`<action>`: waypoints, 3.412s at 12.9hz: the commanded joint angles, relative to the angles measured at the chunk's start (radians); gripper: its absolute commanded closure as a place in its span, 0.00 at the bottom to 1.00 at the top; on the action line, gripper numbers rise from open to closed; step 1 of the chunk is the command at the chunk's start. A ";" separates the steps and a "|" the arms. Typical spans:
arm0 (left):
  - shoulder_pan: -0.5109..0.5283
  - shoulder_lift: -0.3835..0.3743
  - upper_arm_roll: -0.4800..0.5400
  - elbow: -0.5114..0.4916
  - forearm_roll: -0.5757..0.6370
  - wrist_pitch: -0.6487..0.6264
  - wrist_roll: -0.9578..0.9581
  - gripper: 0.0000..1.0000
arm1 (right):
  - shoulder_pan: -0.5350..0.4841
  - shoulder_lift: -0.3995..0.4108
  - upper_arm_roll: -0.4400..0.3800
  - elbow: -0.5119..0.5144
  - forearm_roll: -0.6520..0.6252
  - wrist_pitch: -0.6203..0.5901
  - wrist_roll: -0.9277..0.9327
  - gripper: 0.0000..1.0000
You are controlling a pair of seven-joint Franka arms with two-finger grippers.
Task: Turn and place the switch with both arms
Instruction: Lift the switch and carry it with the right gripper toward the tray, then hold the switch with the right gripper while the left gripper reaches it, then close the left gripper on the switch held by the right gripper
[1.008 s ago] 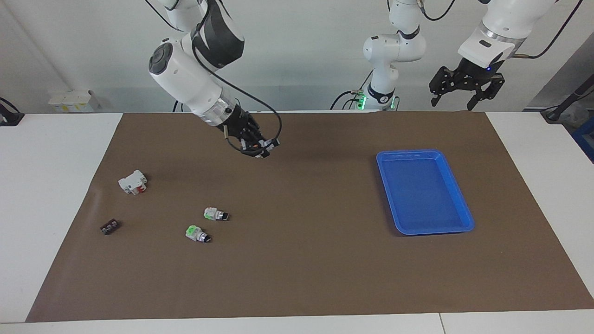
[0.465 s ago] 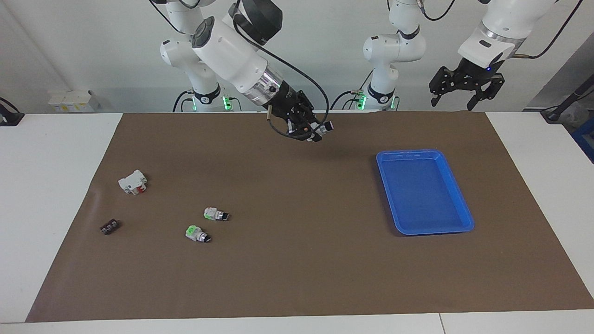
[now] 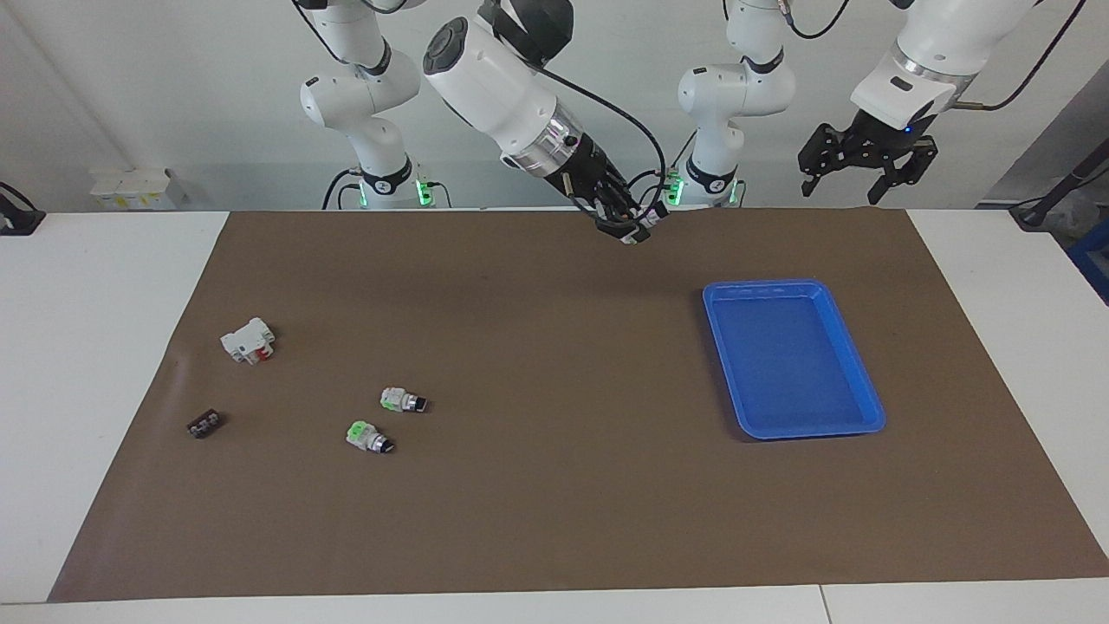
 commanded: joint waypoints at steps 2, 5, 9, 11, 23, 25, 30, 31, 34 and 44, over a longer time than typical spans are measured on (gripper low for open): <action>-0.005 -0.035 -0.006 -0.027 -0.028 0.009 0.009 0.00 | 0.015 0.011 -0.004 0.010 0.021 0.010 -0.063 1.00; -0.004 -0.034 -0.005 -0.027 -0.161 0.015 -0.083 0.00 | 0.018 0.008 -0.004 -0.001 0.020 0.007 -0.065 1.00; 0.005 -0.041 -0.002 -0.053 -0.384 0.019 -0.328 0.00 | 0.018 0.008 -0.004 -0.005 0.020 0.007 -0.073 1.00; 0.008 -0.075 0.003 -0.126 -0.537 0.071 -0.483 0.00 | 0.019 0.007 -0.004 -0.005 0.020 0.004 -0.073 1.00; -0.035 -0.196 -0.006 -0.481 -0.916 0.429 -0.696 0.31 | 0.019 0.004 -0.004 -0.016 0.020 0.006 -0.074 1.00; -0.057 -0.205 -0.006 -0.497 -0.936 0.435 -0.694 0.31 | 0.019 0.001 -0.004 -0.024 0.020 0.009 -0.074 1.00; -0.094 -0.213 -0.011 -0.533 -0.959 0.530 -0.696 0.50 | 0.019 0.001 -0.004 -0.025 0.020 0.009 -0.073 1.00; -0.096 -0.212 -0.011 -0.544 -0.959 0.542 -0.696 0.51 | 0.019 0.001 -0.004 -0.025 0.020 0.007 -0.073 1.00; -0.104 -0.208 -0.011 -0.553 -0.969 0.558 -0.694 0.51 | 0.018 0.001 -0.004 -0.025 0.020 0.009 -0.073 1.00; -0.104 -0.205 -0.011 -0.553 -0.976 0.559 -0.673 1.00 | 0.018 0.001 -0.004 -0.025 0.020 0.010 -0.073 1.00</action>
